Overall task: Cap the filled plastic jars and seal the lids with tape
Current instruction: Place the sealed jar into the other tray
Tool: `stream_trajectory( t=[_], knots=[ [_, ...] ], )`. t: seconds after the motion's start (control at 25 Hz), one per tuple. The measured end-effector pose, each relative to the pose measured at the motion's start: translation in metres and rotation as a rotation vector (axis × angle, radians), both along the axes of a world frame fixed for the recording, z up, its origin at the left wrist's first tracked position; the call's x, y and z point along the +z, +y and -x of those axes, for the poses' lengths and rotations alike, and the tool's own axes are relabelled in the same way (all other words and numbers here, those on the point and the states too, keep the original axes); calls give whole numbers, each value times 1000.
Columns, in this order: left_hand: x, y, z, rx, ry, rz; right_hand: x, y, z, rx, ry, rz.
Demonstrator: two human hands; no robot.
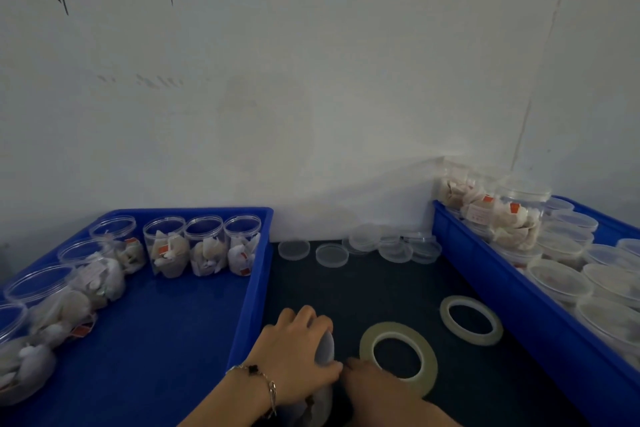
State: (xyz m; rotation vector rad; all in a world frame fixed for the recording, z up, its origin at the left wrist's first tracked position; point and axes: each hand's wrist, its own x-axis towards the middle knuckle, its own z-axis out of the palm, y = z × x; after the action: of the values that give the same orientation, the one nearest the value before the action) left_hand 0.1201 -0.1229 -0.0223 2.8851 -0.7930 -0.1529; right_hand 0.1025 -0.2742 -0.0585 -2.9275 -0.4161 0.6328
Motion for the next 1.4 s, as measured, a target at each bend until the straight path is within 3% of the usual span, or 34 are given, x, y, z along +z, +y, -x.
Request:
stream_trajectory(
  t=[0.2, 0.36, 0.56, 0.68, 0.88, 1.08, 1.24, 1.4],
  knots=[
    [7, 15, -6, -43, 267, 50, -14, -4, 12, -22, -74, -481],
    [15, 29, -10, -10, 368, 108, -8, 6, 16, -116, -9, -802],
    [24, 10, 3, 38, 213, 597, 9, -11, 27, -345, -261, -1091],
    [44, -26, 14, 38, 60, 786, 45, -50, 33, -424, -451, -1082],
    [102, -120, 12, 54, -228, 736, 102, -118, 41, -618, -895, -1007],
    [118, -229, -10, -127, 9, 851, 121, -186, 20, -939, -1182, -880],
    [102, -286, -33, -162, 353, 928, 115, -234, -6, -1086, -1149, -834],
    [76, -317, -45, -204, 443, 829, 94, -263, -25, -1163, -1118, -791]
  ],
)
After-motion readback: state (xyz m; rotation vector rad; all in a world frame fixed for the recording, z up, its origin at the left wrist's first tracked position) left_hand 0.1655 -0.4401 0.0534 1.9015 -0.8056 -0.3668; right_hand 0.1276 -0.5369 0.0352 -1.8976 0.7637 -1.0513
